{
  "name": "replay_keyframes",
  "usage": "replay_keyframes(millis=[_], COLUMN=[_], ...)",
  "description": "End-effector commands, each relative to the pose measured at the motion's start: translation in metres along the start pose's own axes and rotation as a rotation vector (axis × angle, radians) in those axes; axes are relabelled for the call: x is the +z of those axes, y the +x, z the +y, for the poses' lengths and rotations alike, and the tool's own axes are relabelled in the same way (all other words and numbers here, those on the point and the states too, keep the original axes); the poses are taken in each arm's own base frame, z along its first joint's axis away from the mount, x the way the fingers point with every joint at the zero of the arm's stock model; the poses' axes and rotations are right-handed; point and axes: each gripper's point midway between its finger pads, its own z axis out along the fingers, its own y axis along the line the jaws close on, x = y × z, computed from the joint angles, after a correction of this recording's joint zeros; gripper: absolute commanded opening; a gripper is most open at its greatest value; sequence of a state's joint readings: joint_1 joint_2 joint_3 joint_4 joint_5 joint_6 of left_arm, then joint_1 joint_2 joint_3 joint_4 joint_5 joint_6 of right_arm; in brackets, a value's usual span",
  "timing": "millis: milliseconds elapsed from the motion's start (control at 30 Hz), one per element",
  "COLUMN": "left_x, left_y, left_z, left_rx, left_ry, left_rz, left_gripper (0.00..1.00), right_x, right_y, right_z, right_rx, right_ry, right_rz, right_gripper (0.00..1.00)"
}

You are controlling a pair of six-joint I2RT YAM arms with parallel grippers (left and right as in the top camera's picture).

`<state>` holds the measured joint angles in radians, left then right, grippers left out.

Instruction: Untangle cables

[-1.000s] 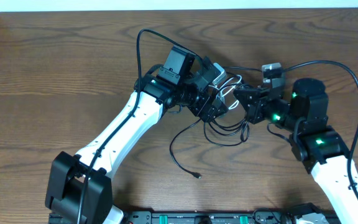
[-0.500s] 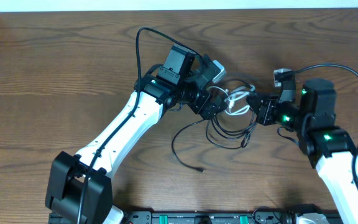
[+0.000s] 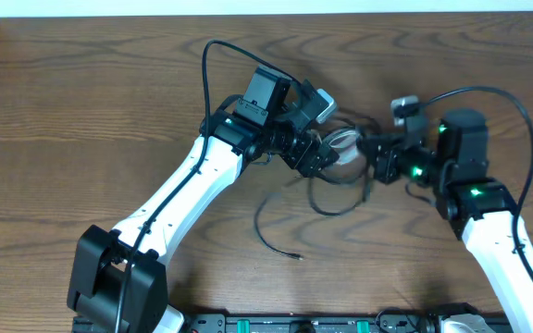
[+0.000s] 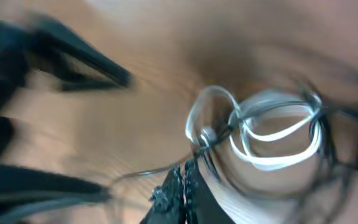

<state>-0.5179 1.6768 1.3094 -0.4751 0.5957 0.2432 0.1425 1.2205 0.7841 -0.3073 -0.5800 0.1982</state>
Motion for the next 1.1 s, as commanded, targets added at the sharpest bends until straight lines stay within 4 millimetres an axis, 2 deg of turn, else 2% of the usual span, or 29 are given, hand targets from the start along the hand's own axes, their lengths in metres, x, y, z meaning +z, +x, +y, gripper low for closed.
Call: replay_keyframes(millis=[0, 133, 233, 333, 367, 533, 700, 867, 933, 1000, 1067], left_x=[0.0, 0.0, 0.0, 0.0, 0.0, 0.0, 0.0, 0.0, 0.0, 0.0, 0.0], left_y=[0.0, 0.0, 0.0, 0.0, 0.0, 0.0, 0.0, 0.0, 0.0, 0.0, 0.0], left_z=[0.003, 0.003, 0.003, 0.003, 0.003, 0.003, 0.003, 0.003, 0.003, 0.003, 0.003], left_rx=[0.003, 0.004, 0.003, 0.003, 0.003, 0.003, 0.003, 0.003, 0.003, 0.003, 0.003], left_ry=[-0.008, -0.008, -0.008, -0.008, -0.008, -0.008, -0.008, -0.007, -0.008, -0.008, -0.008], left_rz=[0.001, 0.0, 0.001, 0.001, 0.0, 0.001, 0.001, 0.001, 0.001, 0.001, 0.001], left_gripper=[0.98, 0.98, 0.98, 0.98, 0.98, 0.98, 0.98, 0.98, 0.98, 0.98, 0.98], right_x=[0.007, 0.008, 0.005, 0.001, 0.001, 0.018, 0.046, 0.063, 0.061, 0.059, 0.06], right_y=[0.014, 0.009, 0.001, -0.001, 0.0, 0.013, 0.023, 0.013, 0.007, 0.006, 0.01], right_z=[-0.028, -0.02, -0.036, -0.059, -0.065, -0.08, -0.101, -0.112, -0.119, -0.131, -0.137], right_rx=[-0.027, -0.039, -0.014, -0.011, -0.002, 0.055, 0.137, 0.231, 0.257, 0.271, 0.282], right_ry=[0.168, 0.124, 0.219, 0.352, 0.378, 0.399, 0.408, 0.412, 0.446, 0.494, 0.505], right_rz=[0.053, 0.034, -0.004, -0.02, -0.018, 0.036, 0.057, -0.015, -0.054, -0.074, -0.063], right_gripper=[0.01, 0.01, 0.04, 0.22, 0.22, 0.22, 0.24, 0.27, 0.39, 0.45, 0.47])
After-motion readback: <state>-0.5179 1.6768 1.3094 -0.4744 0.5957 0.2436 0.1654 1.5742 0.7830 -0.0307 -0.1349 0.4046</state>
